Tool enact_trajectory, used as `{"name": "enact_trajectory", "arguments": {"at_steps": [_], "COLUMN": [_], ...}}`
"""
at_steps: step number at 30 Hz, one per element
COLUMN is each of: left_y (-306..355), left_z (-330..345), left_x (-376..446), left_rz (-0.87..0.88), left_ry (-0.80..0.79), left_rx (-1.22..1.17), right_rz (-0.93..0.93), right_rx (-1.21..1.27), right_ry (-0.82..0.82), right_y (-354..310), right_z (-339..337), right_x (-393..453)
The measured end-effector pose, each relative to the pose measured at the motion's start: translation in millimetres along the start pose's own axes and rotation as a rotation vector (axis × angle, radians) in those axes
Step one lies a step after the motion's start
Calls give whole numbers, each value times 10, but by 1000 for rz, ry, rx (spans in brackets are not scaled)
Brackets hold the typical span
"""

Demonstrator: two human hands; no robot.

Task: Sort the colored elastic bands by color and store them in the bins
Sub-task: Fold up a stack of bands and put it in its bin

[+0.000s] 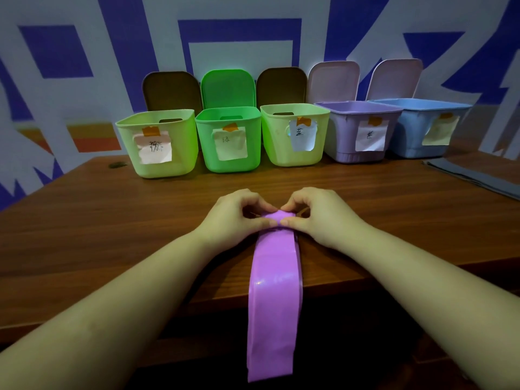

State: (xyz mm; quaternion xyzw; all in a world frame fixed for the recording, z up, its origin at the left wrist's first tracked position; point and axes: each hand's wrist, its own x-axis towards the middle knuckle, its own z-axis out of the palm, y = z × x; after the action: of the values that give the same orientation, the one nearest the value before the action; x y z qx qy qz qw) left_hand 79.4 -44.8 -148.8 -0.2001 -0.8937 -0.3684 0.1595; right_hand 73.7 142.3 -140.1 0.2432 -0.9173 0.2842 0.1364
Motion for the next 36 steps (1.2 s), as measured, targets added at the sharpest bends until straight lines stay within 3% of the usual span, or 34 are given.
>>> {"name": "enact_trajectory", "arguments": {"at_steps": [5,11,17,21,25,31,36], "left_y": [90,108,113,114,190,194,209], "left_z": [-57,-67,-76,-104,-138,-175,-165], "left_x": [65,43,-79,-183,-178,-167,-298], "left_rz": [-116,-170,-81,-61,-138,-221,-134], "left_ry": [-61,-194,-112,-62,-96,-288,-221], "left_rx": [-161,-87,-48,-96,-296,-174,-122], "right_rz": [-90,-76,125,95,45,-6,27], "right_rx": [16,148,262,252,234,268,310], "right_ry": [57,71,-97,-115,-77,8,16], "right_y": [2,3,25,-15,-47,-57,-113], "right_z": [21,-45,-86,-29,-50,-30,-70], "right_x": [-85,-123,-47,-157,-238,-361,-351]}}
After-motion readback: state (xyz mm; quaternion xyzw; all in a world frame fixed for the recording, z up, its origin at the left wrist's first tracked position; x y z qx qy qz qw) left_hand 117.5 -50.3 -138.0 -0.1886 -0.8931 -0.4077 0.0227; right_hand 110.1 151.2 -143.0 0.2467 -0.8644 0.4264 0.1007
